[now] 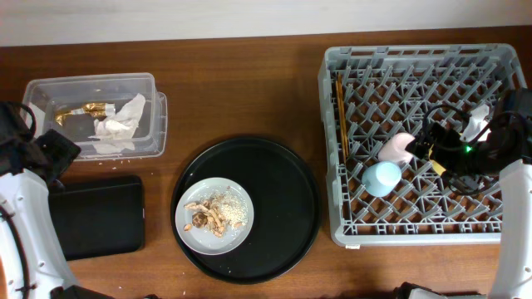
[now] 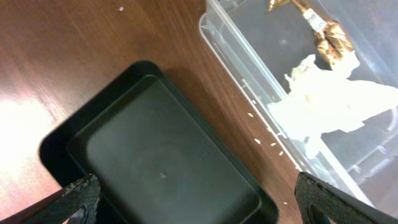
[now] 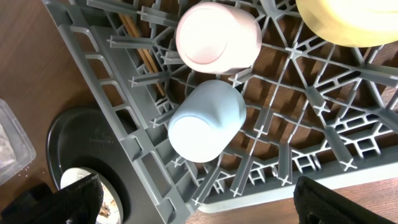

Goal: Sort waste into correct bins and load items into the dishwasher rack
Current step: 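Reach the left gripper to the white plate rim and grasp it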

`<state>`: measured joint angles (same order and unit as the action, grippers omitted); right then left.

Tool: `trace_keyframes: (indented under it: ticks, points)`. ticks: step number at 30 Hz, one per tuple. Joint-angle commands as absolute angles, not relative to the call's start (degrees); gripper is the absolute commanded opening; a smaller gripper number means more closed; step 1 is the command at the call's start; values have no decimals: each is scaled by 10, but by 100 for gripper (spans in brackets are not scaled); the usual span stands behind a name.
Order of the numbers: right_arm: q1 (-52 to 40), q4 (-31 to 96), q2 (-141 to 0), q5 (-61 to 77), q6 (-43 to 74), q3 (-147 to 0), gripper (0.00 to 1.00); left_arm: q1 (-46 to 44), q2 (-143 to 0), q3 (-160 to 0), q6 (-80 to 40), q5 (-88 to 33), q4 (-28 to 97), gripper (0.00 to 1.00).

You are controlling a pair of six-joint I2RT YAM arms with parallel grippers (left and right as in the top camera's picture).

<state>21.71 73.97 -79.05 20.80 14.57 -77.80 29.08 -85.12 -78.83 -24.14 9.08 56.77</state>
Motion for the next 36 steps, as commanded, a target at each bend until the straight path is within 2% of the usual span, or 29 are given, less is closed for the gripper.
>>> trace_keyframes:
  ticks: [1,3,6,10,13,15,16,17,20,26,27,36]
  points:
    - [219,741,-781,203,144,-782,99,291,-846,-790,-259,-146,628,99]
    - [219,741,-781,203,144,-782,99,278,-846,-788,-259,-263,697,99]
    - [219,741,-781,203,144,-782,99,211,-846,-787,-218,-272,747,99]
    - [219,741,-781,203,144,-782,99,20,-846,-758,-195,-271,722,99]
    - [219,741,-781,203,144,-782,99,-115,-846,-738,-210,-202,675,99]
    - [219,741,-781,203,144,-782,99,-196,-846,-735,-302,-101,675,99]
    - [219,741,-781,203,144,-782,98,-235,-846,-733,-343,-72,672,94]
    - [219,741,-781,203,144,-782,99,-277,-847,-731,-371,-45,664,83]
    - [219,741,-781,203,144,-782,99,-353,-858,-731,-450,33,662,79]
    - [219,741,-781,203,144,-782,98,-421,-928,-731,-522,83,646,60]
    - [219,741,-781,203,144,-782,99,-426,-950,-731,-534,91,631,52]
    - [219,741,-781,203,144,-782,99,-424,-1075,-731,-602,94,568,51]
